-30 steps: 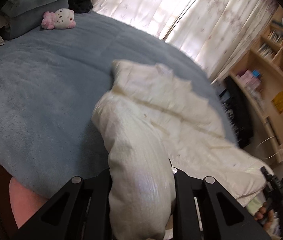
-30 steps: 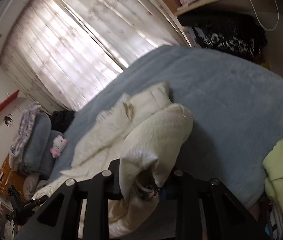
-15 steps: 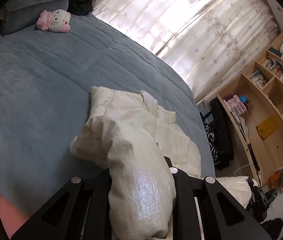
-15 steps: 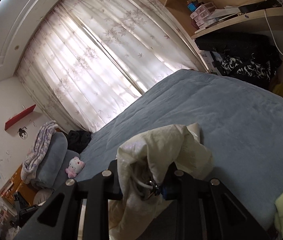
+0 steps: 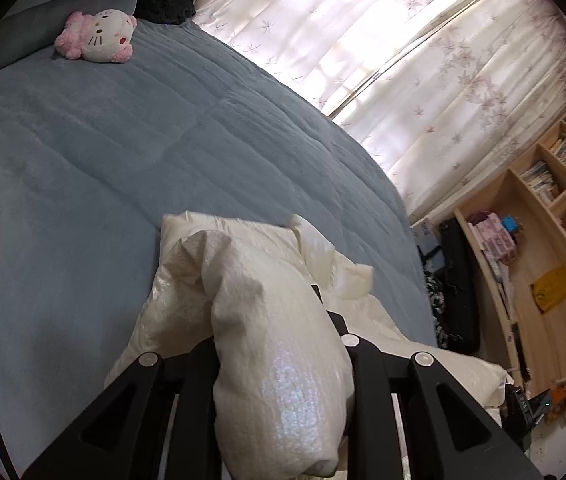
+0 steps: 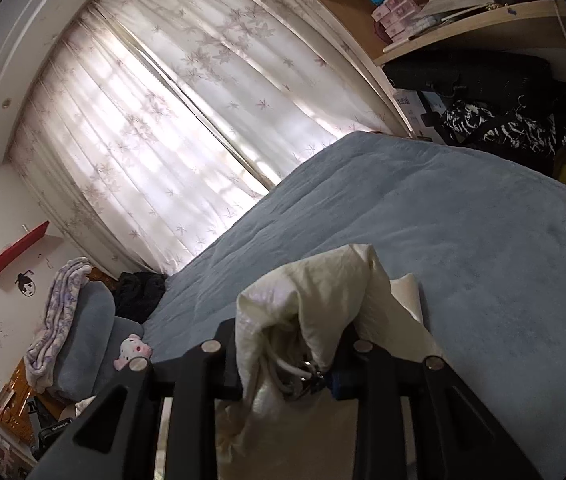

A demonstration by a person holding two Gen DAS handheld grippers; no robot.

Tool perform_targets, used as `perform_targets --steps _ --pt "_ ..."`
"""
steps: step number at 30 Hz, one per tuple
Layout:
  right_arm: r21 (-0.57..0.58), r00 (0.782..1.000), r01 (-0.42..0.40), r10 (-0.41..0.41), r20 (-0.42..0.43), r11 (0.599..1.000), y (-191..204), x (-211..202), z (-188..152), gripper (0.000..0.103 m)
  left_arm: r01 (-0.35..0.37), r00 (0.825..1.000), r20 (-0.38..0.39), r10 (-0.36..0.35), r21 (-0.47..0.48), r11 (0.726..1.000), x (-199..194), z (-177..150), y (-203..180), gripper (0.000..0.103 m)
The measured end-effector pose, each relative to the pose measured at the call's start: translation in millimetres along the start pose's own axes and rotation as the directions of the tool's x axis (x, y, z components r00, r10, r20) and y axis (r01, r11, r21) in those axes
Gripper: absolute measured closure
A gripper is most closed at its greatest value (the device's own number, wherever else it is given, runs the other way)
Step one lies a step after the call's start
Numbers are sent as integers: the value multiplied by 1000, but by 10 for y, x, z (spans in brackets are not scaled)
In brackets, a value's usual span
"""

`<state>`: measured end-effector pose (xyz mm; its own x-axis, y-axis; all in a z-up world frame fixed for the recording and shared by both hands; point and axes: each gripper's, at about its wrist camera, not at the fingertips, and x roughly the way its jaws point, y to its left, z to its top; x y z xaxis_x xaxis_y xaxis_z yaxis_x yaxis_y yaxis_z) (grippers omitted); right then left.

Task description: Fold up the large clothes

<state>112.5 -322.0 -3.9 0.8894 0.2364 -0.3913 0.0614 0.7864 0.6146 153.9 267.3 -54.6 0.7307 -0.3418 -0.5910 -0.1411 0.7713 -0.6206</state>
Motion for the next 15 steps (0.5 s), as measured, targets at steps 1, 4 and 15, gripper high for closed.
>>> perform_targets --steps 1,4,15 --pt "-8 1000 8 -8 -4 1000 -5 113 31 71 -11 1000 1 11 3 1000 81 48 4 85" --pt "-17 999 35 -35 -33 999 -36 518 121 64 -43 999 -10 43 -1 999 438 252 43 72" --pt "29 977 77 -69 -201 997 -202 1502 223 16 -7 995 -95 -1 -81 997 1242 611 230 22"
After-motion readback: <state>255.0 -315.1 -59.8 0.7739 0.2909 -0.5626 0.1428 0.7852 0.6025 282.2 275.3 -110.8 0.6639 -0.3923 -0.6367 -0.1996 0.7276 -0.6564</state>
